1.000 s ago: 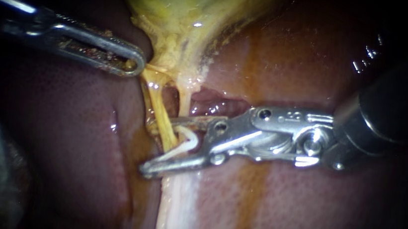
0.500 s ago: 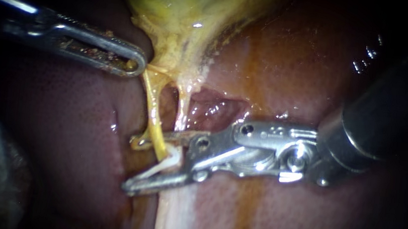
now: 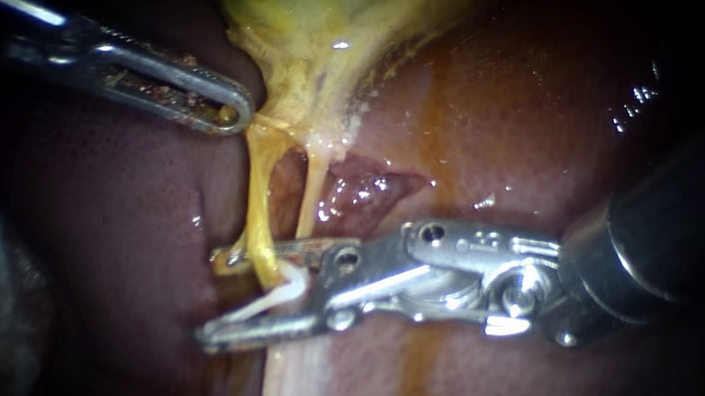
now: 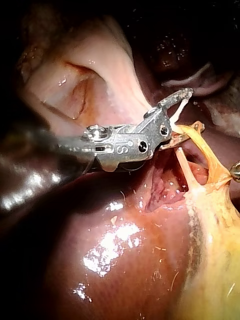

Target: Clipping first clip left tube

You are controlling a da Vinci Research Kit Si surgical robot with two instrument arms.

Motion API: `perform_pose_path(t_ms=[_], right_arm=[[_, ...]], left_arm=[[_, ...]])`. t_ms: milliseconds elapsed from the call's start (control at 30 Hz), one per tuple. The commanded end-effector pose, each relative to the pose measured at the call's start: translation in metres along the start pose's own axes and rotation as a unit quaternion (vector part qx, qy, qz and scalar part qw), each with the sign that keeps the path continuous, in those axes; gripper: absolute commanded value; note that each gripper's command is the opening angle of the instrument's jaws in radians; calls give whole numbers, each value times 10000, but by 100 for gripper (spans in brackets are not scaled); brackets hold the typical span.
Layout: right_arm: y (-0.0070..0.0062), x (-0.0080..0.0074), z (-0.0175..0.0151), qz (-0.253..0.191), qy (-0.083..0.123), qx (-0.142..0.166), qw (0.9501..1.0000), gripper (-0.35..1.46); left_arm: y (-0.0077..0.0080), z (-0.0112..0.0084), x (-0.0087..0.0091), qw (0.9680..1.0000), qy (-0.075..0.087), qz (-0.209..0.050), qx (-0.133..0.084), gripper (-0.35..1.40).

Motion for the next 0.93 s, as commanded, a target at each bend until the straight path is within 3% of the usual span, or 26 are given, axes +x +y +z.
perform_pose_path(t_ms=[33, 333, 433, 933], right_arm=[[0, 0, -1, 70, 0, -28, 10000, 16], [-2, 5, -9, 655, 35, -122, 9978, -35], [-2, 4, -12, 830, 18, -124, 9965, -35], [1, 1, -13, 821, -33, -39, 9966, -35]], left_arm=[[0, 0, 0, 10000, 0, 0, -1, -35], [0, 0, 0, 10000, 1, 0, 0, -35], [0, 1, 0, 10000, 1, 0, 0, -35], [-2, 2, 1, 10000, 3, 1, 4, -35]])
